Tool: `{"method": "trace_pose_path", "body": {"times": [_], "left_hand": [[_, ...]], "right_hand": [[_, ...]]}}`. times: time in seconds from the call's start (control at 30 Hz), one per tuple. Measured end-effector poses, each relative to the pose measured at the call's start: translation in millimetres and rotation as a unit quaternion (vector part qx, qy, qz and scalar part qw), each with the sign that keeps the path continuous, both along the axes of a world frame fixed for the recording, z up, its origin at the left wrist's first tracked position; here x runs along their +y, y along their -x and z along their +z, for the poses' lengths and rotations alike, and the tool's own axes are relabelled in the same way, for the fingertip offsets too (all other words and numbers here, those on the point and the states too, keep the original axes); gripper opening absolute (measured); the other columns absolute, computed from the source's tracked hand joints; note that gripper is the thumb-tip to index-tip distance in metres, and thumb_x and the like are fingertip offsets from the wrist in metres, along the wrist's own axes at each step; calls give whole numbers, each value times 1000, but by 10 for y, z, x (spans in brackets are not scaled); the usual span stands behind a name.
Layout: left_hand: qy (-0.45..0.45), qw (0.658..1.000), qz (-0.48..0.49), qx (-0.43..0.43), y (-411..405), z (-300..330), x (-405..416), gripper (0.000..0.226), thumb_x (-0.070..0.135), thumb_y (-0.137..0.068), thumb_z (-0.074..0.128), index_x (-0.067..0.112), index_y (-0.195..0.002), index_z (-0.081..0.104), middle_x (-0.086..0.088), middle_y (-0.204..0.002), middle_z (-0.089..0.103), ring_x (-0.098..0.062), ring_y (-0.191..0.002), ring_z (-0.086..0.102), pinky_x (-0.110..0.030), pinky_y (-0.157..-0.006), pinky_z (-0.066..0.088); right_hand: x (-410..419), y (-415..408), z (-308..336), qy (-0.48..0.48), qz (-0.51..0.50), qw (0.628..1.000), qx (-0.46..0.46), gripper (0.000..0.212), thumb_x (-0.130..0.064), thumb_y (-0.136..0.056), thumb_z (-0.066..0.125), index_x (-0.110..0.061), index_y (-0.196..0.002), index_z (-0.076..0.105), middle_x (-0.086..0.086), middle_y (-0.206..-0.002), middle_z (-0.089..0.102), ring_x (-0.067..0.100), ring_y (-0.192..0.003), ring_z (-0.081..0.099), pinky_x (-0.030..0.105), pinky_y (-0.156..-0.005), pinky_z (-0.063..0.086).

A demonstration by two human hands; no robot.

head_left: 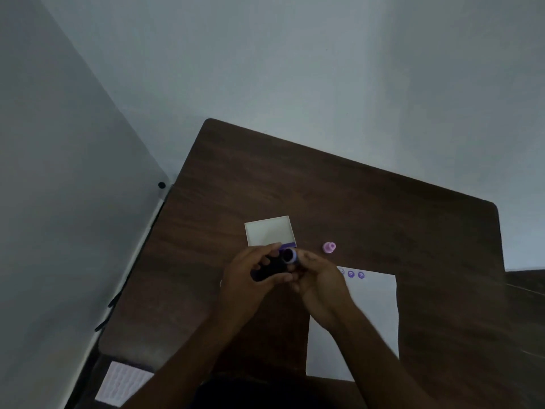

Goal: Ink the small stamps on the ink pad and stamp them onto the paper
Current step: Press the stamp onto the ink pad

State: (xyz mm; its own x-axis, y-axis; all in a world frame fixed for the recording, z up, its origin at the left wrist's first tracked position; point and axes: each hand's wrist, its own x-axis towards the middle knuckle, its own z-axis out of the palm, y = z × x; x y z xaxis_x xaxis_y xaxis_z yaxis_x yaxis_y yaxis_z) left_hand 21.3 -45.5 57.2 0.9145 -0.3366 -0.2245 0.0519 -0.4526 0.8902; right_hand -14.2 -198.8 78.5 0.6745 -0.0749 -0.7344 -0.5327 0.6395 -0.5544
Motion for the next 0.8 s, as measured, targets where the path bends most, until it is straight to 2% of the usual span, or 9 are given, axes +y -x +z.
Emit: {"method": "trace_pose_path", "body": {"times": [0.1,0.2,0.33,0.4,0.47,0.57,0.67,0.73,0.8], "left_hand": [[17,1000,4,-26,74,279,-116,50,48,-65,74,32,-111,61,23,-107,59,13,-100,53,-1,-83,41],[31,997,3,-71,122,562,-209,51,49,-67,71,22,-111,66,15,-108,63,7,-103,56,-7,-89,43],[37,995,9,-95,203,823,-316,48,45,-67,70,21,-108,63,19,-105,59,8,-99,57,-2,-87,40],[6,997,7,-73,267,860,-360,49,28,-70,77,12,-113,61,10,-112,56,-5,-106,56,-2,-88,36],[-16,997,-4,-73,320,917,-385,48,18,-70,80,6,-113,62,-1,-117,60,-16,-108,57,-5,-89,36],[-24,992,-5,-120,383,1044,-427,44,23,-68,82,9,-107,66,-3,-110,66,-10,-101,58,-2,-88,36],[-4,990,-5,-140,455,1213,-477,42,26,-65,80,21,-103,63,8,-105,63,4,-94,53,2,-86,34],[-9,986,-19,-164,503,1247,-510,42,16,-64,84,8,-102,67,-5,-106,67,-8,-97,60,-9,-88,42],[-16,988,-23,-155,544,1303,-545,44,6,-65,84,-5,-104,67,-19,-108,67,-27,-102,62,-23,-90,44]], "right_hand": [[-43,96,196,-174,-79,981,-29,28,-14,-90,53,-1,-111,67,20,-107,65,25,-88,58,27,-64,53],[-66,175,389,-258,-116,958,-55,31,-11,-86,57,1,-114,65,22,-118,64,27,-91,66,27,-67,55],[-100,261,631,-275,-118,950,-89,45,-8,-69,77,2,-112,66,23,-118,64,28,-96,65,28,-73,55],[-127,322,717,-287,-119,945,-99,61,-6,-56,86,3,-113,65,24,-119,62,27,-100,58,27,-76,54],[-150,364,785,-299,-124,940,-110,63,-4,-52,88,4,-111,66,25,-118,62,26,-102,52,26,-73,54],[-188,430,873,-306,-123,936,-125,63,-3,-49,89,5,-107,67,26,-114,64,27,-100,52,27,-70,55],[-227,498,913,-310,-132,934,-123,64,-3,-52,88,5,-111,65,26,-121,60,27,-102,50,28,-71,56],[-260,541,924,-311,-136,933,-118,56,-5,-61,81,4,-114,64,25,-129,56,25,-106,48,29,-76,54],[-292,575,941,-305,-129,936,-121,59,-6,-57,84,3,-113,65,24,-125,59,24,-105,49,29,-86,48]]}}
